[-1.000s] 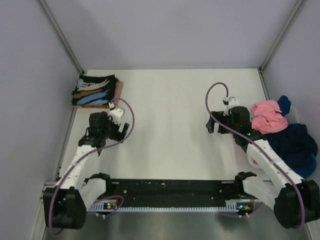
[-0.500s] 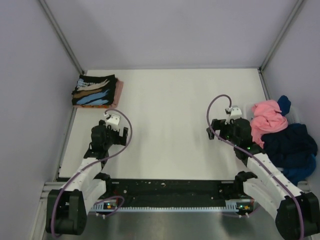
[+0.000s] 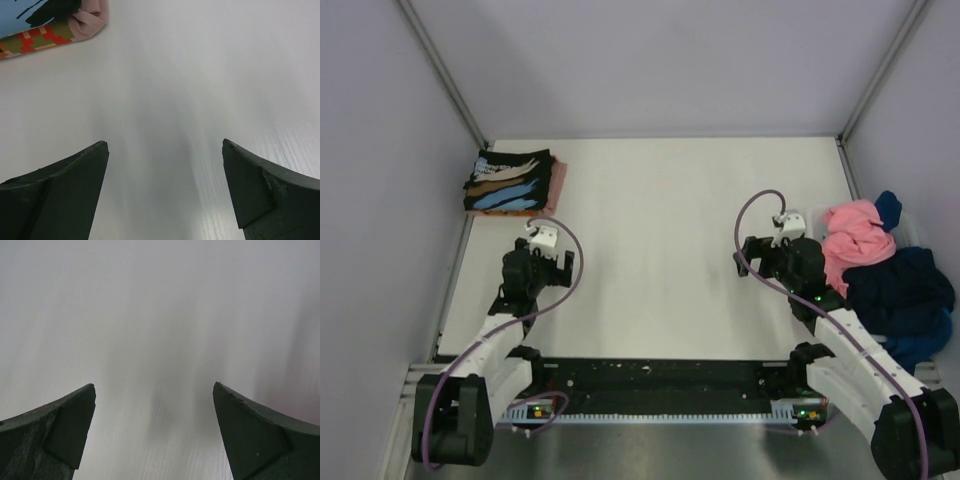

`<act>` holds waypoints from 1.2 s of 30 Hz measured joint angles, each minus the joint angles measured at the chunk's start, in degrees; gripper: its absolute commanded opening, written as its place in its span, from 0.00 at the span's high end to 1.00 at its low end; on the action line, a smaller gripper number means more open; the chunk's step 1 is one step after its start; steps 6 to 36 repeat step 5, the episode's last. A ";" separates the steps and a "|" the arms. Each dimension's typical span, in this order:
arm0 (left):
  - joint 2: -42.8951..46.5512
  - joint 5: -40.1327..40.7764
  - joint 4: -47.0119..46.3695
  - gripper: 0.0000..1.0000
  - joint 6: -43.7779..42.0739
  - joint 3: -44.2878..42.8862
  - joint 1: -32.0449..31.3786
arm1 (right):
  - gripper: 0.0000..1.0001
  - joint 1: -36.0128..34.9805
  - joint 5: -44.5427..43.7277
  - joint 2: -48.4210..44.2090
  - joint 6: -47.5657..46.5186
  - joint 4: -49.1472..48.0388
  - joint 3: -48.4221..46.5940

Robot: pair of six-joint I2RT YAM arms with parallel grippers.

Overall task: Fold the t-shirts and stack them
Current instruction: Put the neatly folded tshirt into the corner of the board with the left arm

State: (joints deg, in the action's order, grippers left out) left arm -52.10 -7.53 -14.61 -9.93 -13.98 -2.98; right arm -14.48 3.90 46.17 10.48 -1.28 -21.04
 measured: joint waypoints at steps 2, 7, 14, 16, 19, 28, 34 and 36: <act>-0.66 0.37 0.02 0.01 0.04 0.00 0.00 | 0.01 0.00 0.02 0.00 0.00 0.00 0.00; -0.90 0.74 0.02 0.01 0.07 0.00 0.00 | 0.01 0.00 0.04 0.00 0.02 0.00 0.00; -0.90 0.74 0.02 0.01 0.07 0.00 0.00 | 0.01 0.00 0.04 0.00 0.02 0.00 0.00; -0.90 0.74 0.02 0.01 0.07 0.00 0.00 | 0.01 0.00 0.04 0.00 0.02 0.00 0.00; -0.90 0.74 0.02 0.01 0.07 0.00 0.00 | 0.01 0.00 0.04 0.00 0.02 0.00 0.00; -0.90 0.74 0.02 0.01 0.07 0.00 0.00 | 0.01 0.00 0.04 0.00 0.02 0.00 0.00; -0.90 0.74 0.02 0.01 0.07 0.00 0.00 | 0.01 0.00 0.04 0.00 0.02 0.00 0.00; -0.90 0.74 0.02 0.01 0.07 0.00 0.00 | 0.01 0.00 0.04 0.00 0.02 0.00 0.00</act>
